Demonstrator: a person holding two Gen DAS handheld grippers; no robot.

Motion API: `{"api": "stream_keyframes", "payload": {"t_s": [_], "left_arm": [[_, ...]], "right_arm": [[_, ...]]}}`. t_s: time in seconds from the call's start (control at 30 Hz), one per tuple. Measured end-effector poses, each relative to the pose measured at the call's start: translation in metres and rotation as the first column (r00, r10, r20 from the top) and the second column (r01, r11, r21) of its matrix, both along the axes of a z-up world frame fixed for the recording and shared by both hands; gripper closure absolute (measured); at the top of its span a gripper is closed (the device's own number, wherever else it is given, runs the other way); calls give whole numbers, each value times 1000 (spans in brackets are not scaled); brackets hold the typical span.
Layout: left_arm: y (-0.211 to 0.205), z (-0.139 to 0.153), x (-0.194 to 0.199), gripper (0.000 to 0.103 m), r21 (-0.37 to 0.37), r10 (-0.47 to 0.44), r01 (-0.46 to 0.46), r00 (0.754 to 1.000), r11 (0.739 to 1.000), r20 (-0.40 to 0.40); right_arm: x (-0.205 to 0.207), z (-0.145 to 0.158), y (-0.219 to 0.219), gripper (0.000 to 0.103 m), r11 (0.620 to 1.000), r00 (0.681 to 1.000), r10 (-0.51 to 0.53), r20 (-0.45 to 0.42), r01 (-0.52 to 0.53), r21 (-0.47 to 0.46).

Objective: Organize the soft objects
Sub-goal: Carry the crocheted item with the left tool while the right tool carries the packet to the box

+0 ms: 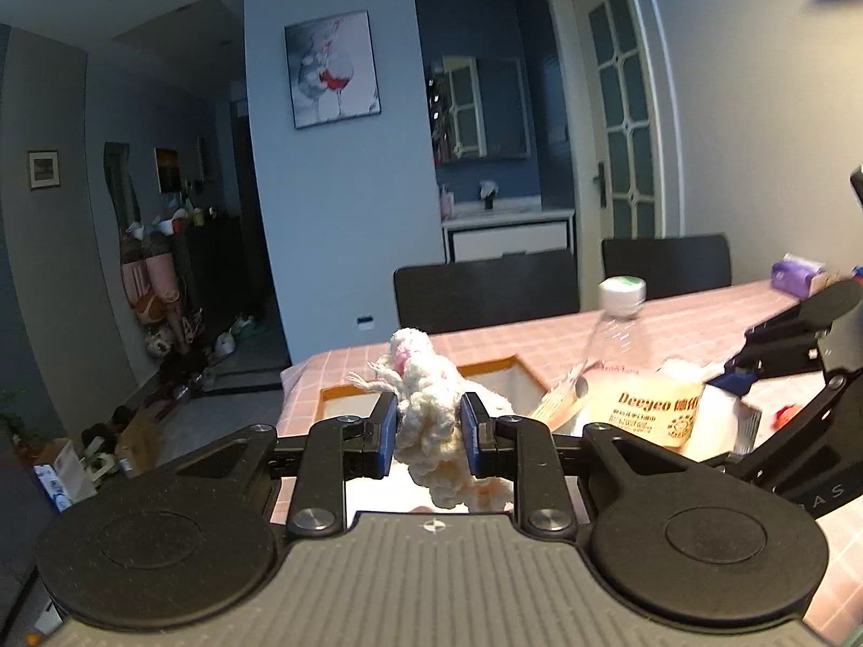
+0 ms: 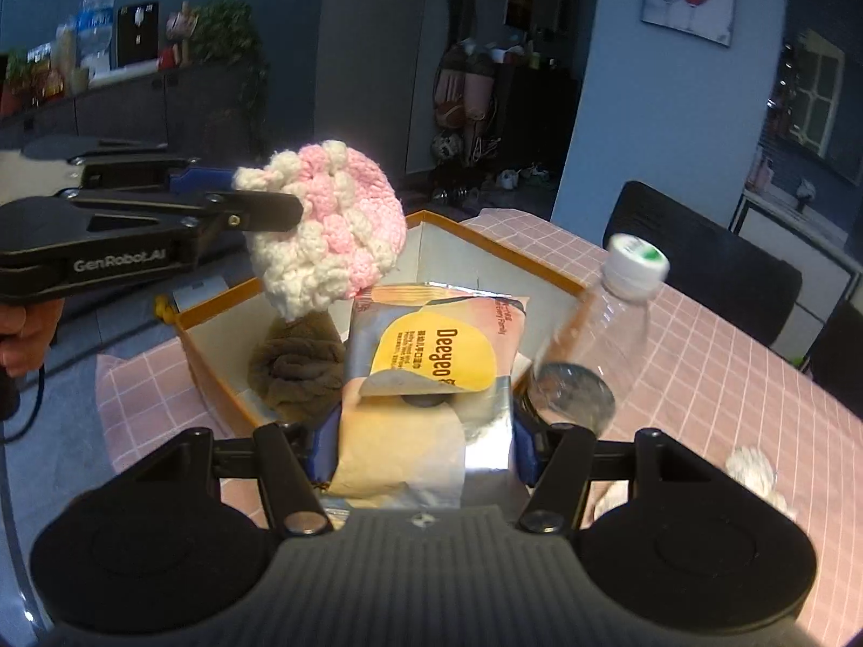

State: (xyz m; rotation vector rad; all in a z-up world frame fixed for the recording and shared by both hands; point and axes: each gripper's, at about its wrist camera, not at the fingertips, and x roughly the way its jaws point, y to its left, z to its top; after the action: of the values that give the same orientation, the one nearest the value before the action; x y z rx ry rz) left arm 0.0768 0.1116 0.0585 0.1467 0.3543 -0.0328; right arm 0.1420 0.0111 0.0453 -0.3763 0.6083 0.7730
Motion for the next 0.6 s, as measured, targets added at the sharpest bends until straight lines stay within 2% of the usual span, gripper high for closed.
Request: {"api": "stream_keyframes", "payload": {"t_s": [0.17,0.37,0.47,0.6], "left_arm": [[12,-8,27,75,19,-6,7,998,1000,-65],[12,-30,59,76,128,18,3,987,992,-162],[6,-43,70,76,210,28,13,981,978,-191],[7,-57,83,76,236,30,25,973,972,-229]], "right_arm": [[25,-13,35,43,993,1000,9,13,-7,-114],[48,-36,80,43,965,997,21,76,0,-263],[60,-48,91,43,955,998,24,65,-4,-298],[74,-57,101,43,943,997,22,71,3,-332]]}}
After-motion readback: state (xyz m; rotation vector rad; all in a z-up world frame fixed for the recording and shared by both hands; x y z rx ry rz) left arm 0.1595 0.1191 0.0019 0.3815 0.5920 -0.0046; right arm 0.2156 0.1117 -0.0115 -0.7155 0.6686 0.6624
